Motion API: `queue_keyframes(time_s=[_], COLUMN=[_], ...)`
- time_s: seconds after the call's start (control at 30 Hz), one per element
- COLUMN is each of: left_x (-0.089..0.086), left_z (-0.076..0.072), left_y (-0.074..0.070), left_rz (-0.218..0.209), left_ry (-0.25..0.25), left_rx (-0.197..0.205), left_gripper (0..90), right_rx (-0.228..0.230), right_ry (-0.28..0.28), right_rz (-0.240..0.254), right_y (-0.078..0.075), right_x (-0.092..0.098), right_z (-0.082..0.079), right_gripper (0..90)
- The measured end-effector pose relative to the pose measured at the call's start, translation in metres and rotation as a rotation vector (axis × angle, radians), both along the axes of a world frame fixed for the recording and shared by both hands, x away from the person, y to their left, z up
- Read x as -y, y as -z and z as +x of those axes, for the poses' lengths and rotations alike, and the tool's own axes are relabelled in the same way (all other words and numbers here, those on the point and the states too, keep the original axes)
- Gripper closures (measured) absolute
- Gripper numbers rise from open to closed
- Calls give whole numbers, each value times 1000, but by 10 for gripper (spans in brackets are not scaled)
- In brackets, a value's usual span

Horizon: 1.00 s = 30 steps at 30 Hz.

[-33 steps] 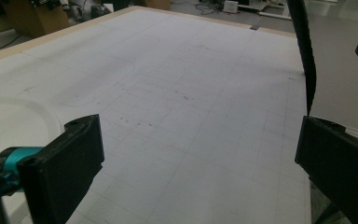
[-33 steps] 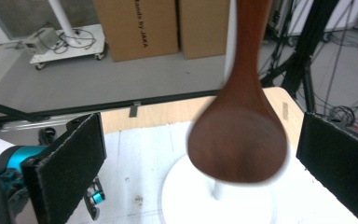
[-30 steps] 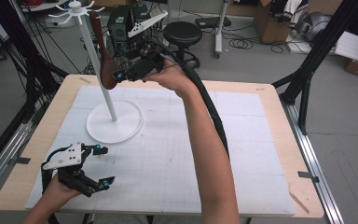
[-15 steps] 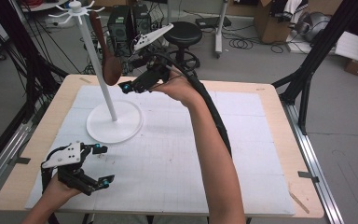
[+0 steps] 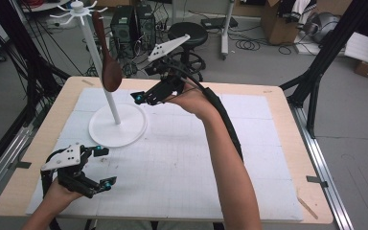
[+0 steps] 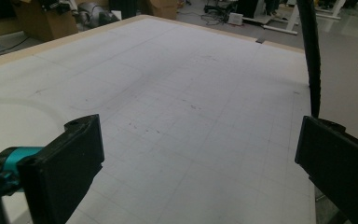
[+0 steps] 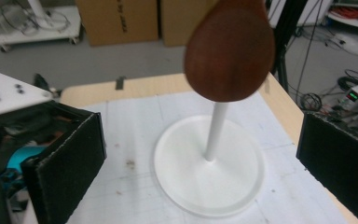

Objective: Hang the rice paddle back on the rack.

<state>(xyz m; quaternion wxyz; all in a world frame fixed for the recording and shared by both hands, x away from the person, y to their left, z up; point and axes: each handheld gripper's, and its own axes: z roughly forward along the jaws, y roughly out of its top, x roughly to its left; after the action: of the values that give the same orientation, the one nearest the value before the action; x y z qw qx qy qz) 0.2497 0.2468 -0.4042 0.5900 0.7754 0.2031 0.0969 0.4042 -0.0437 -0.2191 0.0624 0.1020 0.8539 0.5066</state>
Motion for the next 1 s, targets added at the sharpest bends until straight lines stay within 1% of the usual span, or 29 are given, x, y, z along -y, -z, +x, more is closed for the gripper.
queue_keyframes(time_s=[0.07, 0.13, 0.17, 0.2, 0.27, 0.4, 0.43, 0.47, 0.5, 0.53, 0.57, 0.63, 0.67, 0.73, 0.8, 0.87, 1.0], left_x=[0, 0, 0, 0, 0, -2, -2, -2, -2, -3, -3, -3, -3, -3, -4, -4, -5], left_z=[0, 0, 0, 0, 1, 2, 2, 2, 2, 3, 3, 3, 3, 4, 4, 4, 6], left_y=[0, 0, 0, 0, 0, 0, 0, 0, 0, 0, 0, 0, 0, 0, 0, 0, 0], left_rz=[-5, -5, -5, -9, -13, -21, -22, -27, -30, -29, -26, -30, -31, -34, -35, -44, -47], left_ry=[-4, -2, -2, -3, -7, -10, -10, -14, -15, -14, -15, -18, -20, -23, -22, -27, -32], left_rx=[-6, -8, -7, -8, -8, -13, -11, -15, -14, -15, -7, -10, -14, -14, -10, -18, -21], left_gripper=[17, 17, 17, 17, 17, 17, 17, 17, 17, 17, 17, 17, 17, 17, 17, 17, 17], right_rx=[1, 2, 9, 3, 7, 11, 4, 10, 4, 14, 17, 7, 0, 6, 9, 8, 18], right_ry=[0, 4, 11, 12, 10, 18, 22, 24, 28, 37, 42, 43, 42, 49, 40, 51, 58], right_rz=[5, -18, -17, -20, -2, 16, 17, 14, 6, -6, -1, 27, 29, 9, 17, 24, 30], right_y=[3, 5, 5, 6, 6, 8, 10, 11, 12, 13, 14, 16, 16, 18, 19, 20, 23], right_x=[3, 5, 6, 8, 11, 18, 20, 21, 23, 24, 25, 30, 32, 34, 36, 40, 47], right_z=[-3, -6, -7, -9, -12, -18, -20, -21, -22, -23, -24, -26, -27, -30, -32, -36, -42], right_gripper=[4, 4, 4, 3, 4, 4, 4, 4, 3, 4, 4, 4, 3, 3, 3, 4, 3])
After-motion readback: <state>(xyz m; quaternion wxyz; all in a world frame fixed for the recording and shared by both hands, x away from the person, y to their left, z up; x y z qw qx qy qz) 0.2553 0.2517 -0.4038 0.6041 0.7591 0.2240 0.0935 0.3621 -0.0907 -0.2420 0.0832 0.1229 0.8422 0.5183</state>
